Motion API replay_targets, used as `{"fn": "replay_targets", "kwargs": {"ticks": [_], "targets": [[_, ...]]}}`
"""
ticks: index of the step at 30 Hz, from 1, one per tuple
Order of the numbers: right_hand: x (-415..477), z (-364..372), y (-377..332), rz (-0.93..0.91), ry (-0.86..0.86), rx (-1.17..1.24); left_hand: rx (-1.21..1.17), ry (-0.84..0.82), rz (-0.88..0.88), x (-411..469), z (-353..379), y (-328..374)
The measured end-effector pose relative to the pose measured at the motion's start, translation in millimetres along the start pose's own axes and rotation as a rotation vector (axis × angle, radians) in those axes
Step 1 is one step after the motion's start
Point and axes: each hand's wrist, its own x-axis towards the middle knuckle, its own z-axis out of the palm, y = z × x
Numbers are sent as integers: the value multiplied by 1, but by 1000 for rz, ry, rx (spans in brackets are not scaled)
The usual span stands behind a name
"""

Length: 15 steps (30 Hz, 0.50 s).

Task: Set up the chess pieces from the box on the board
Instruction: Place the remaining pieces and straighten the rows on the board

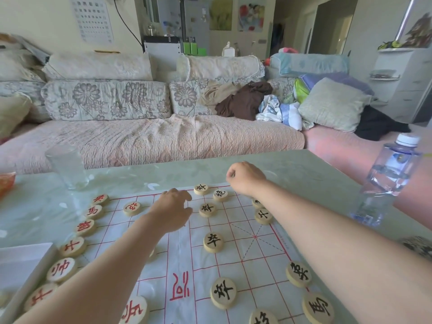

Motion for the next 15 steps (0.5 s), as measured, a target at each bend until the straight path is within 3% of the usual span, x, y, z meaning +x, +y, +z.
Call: {"fn": "replay_targets", "kwargs": {"ticks": [7, 15], "targets": [[-47, 7, -91, -158, -80, 102, -32, 101, -29, -56, -48, -23], [-116, 44, -227, -417, -259, 151, -46, 211, -174, -158, -99, -110]]}}
